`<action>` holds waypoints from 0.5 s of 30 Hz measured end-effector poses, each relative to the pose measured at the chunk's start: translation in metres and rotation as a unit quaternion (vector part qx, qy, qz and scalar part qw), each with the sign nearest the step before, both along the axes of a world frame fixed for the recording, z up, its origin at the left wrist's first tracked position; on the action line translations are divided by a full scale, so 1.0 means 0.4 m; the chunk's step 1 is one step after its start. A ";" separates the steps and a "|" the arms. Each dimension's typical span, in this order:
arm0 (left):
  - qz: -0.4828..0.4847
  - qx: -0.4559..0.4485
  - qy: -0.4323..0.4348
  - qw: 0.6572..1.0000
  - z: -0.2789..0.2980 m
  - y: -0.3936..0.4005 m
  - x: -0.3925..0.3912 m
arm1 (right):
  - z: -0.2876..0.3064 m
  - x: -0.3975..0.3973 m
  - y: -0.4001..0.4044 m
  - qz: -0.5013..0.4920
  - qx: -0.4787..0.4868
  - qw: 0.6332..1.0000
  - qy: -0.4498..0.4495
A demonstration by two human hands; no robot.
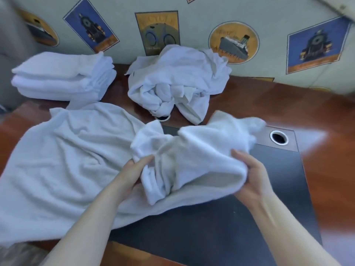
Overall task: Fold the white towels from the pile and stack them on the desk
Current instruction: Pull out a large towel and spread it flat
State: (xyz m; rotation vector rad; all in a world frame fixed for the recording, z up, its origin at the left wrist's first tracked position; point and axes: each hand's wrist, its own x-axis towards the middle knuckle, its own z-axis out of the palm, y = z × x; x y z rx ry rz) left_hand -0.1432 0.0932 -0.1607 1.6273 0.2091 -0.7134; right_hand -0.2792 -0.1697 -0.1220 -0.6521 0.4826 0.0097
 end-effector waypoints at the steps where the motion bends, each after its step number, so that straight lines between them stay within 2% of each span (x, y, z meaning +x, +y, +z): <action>1: 0.015 0.034 -0.047 0.998 -0.006 -0.010 -0.006 | 0.002 -0.051 -0.015 -0.017 -0.030 0.999 -0.004; 3: 0.054 0.120 -0.139 0.981 -0.017 -0.039 -0.033 | -0.027 -0.139 -0.015 -0.041 -0.141 0.987 0.061; 5: 0.089 0.187 -0.235 0.950 -0.012 -0.089 -0.104 | -0.072 -0.206 0.014 -0.033 -0.193 0.968 0.159; 6: 0.094 0.205 -0.292 0.929 0.000 -0.121 -0.156 | -0.077 -0.230 0.030 -0.019 -0.197 0.964 0.175; 8: 0.019 0.167 -0.365 0.916 0.022 -0.190 -0.290 | -0.060 -0.250 0.040 0.018 -0.219 0.964 0.152; 10: -0.113 0.052 -0.320 0.939 0.033 -0.251 -0.429 | -0.012 -0.260 0.031 0.046 -0.258 0.959 0.107; 12: -0.179 0.015 -0.283 0.942 0.016 -0.308 -0.537 | 0.029 -0.286 0.008 0.077 -0.313 0.942 0.094; 15: -0.082 0.070 -0.312 0.944 0.006 -0.365 -0.618 | 0.056 -0.357 -0.015 0.205 -0.340 0.918 0.003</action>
